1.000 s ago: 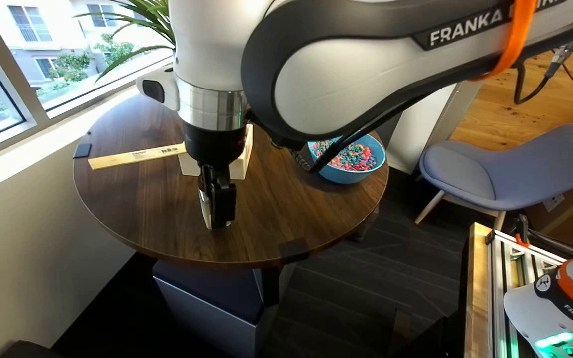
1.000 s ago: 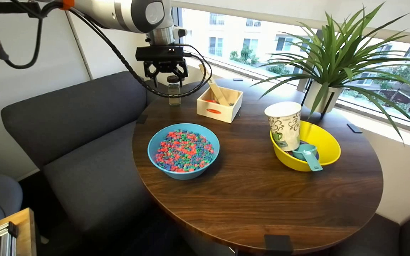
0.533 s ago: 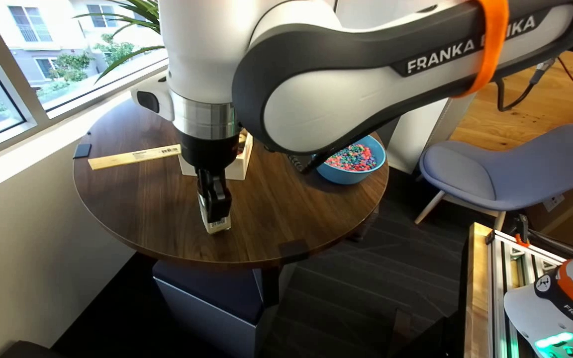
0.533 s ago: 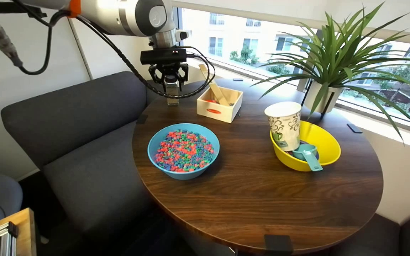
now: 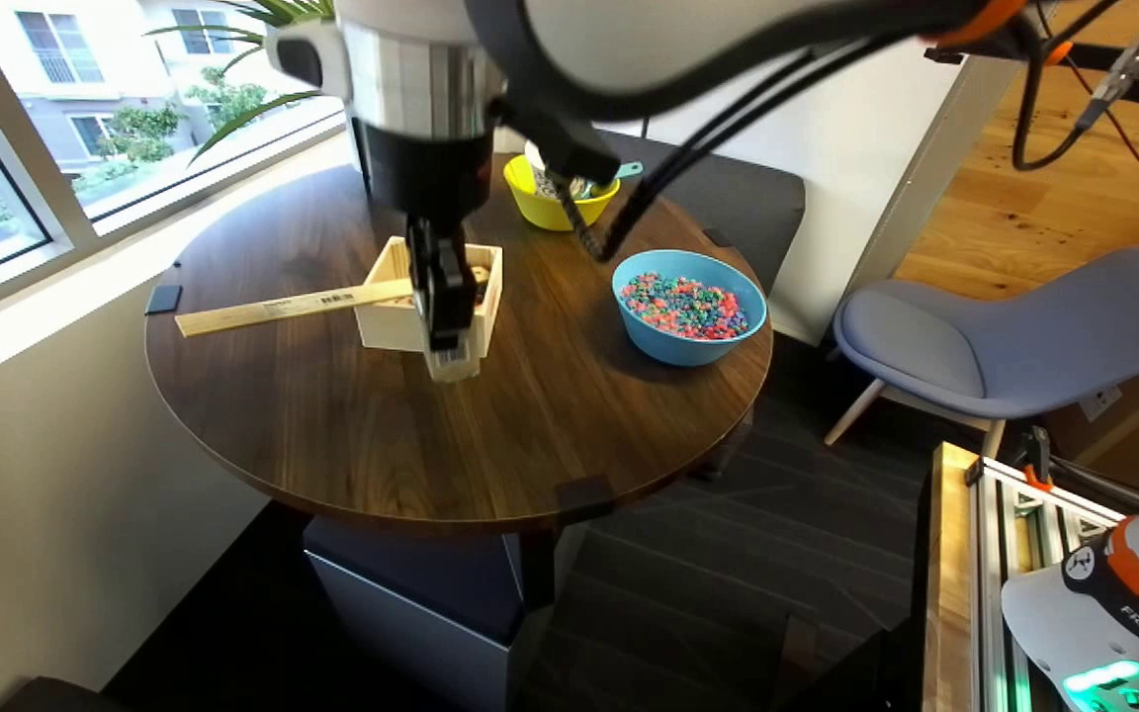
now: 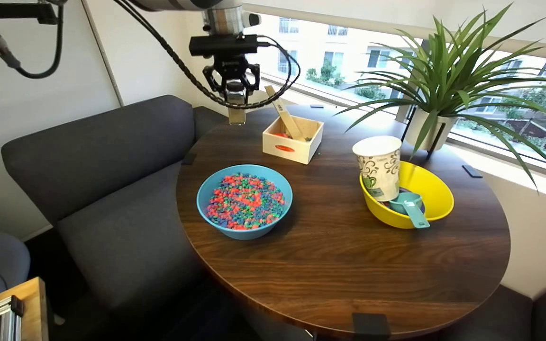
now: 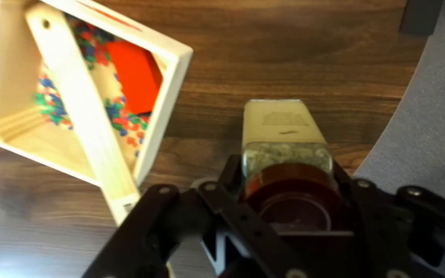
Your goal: Put the bottle into the yellow bowl
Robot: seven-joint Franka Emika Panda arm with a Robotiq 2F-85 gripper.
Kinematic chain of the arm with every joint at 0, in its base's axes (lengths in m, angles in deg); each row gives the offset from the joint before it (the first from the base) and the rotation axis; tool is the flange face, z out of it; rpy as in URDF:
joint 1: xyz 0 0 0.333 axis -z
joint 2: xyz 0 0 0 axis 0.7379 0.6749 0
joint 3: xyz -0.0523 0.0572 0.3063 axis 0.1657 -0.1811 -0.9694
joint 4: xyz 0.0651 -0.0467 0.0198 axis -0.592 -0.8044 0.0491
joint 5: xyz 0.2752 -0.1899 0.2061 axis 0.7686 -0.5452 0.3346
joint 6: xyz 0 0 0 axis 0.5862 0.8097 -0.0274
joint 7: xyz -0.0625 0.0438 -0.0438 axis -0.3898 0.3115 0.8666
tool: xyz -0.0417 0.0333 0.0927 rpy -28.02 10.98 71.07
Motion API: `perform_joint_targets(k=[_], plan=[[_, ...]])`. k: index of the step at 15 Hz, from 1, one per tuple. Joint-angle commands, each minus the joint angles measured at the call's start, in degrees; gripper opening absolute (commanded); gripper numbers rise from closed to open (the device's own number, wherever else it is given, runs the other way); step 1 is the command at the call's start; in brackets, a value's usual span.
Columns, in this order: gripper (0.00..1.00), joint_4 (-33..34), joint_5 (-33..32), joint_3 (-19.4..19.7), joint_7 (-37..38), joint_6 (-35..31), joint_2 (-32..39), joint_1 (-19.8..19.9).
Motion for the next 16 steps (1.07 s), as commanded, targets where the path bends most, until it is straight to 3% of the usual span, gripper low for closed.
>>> perform_joint_targets(k=[1,2,5,6,9,16], plan=[[0.26,9.1,6.2,0.9,-3.0,11.5,-0.3,4.2],[0.51,5.1,2.5,1.0,-0.7,6.8,-0.7,2.2],[0.51,8.4,5.5,1.1,-2.9,10.2,-1.0,4.9],[0.26,9.7,5.6,1.4,-0.3,9.6,0.1,4.5],[0.26,19.4,3.1,5.3,5.4,7.9,6.5,5.0],[0.26,37.9,2.9,13.6,12.9,8.0,18.3,11.6]])
